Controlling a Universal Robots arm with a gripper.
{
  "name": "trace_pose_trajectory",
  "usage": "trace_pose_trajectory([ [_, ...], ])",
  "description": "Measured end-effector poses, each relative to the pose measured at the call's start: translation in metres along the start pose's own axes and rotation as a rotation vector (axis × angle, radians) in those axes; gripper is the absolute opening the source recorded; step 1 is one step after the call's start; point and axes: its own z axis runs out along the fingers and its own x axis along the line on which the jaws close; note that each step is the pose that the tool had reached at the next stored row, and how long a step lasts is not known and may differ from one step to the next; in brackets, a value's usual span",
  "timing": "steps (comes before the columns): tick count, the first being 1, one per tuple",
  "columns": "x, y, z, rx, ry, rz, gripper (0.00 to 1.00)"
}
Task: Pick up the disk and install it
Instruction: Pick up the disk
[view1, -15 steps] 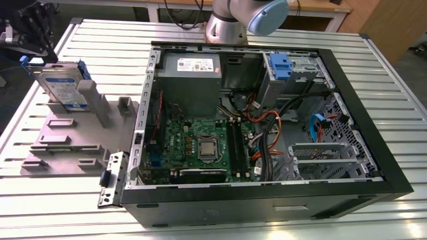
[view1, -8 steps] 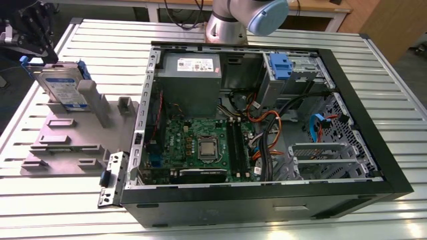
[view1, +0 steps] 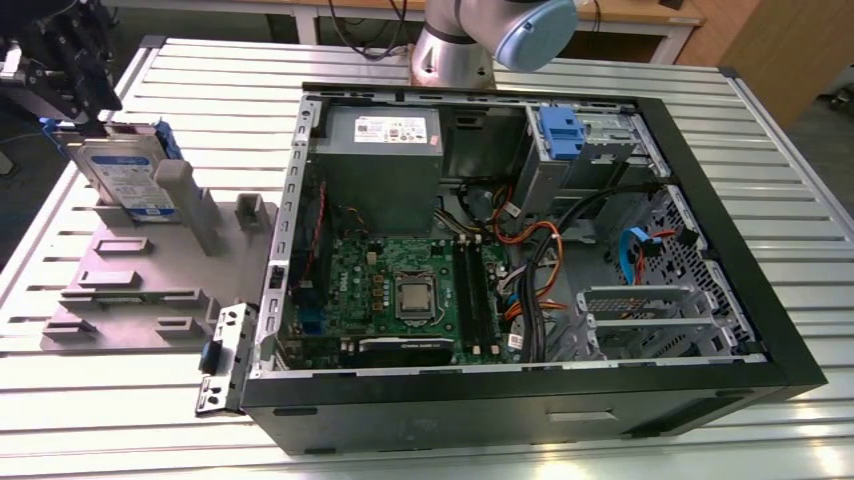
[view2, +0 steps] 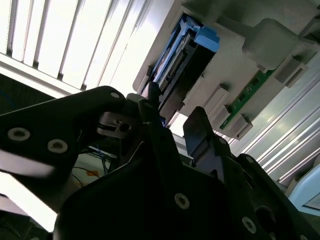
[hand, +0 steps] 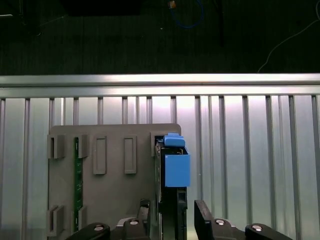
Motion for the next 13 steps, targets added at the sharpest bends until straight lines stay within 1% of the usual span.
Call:
trace_pose_trajectory([
  [1,0.0,0.0,0.0,0.0,0.0,0.0,0.47],
  [2,0.0,0.0,0.0,0.0,0.0,0.0,0.53],
  [3,0.0,0.0,0.0,0.0,0.0,0.0,0.53],
  [4,0.0,0.0,0.0,0.0,0.0,0.0,0.59],
  [6,0.0,0.0002,0.0,0.0002,0.0005,0.0,0.59],
  [7,0.0,0.0004,0.0004,0.0016,0.0006,-0.002,0.59],
  [9,0.0,0.0004,0.0014,0.0031,0.0012,-0.019,0.59],
  [13,0.0001,0.0003,0.0047,0.0107,0.0027,-0.056,0.59],
])
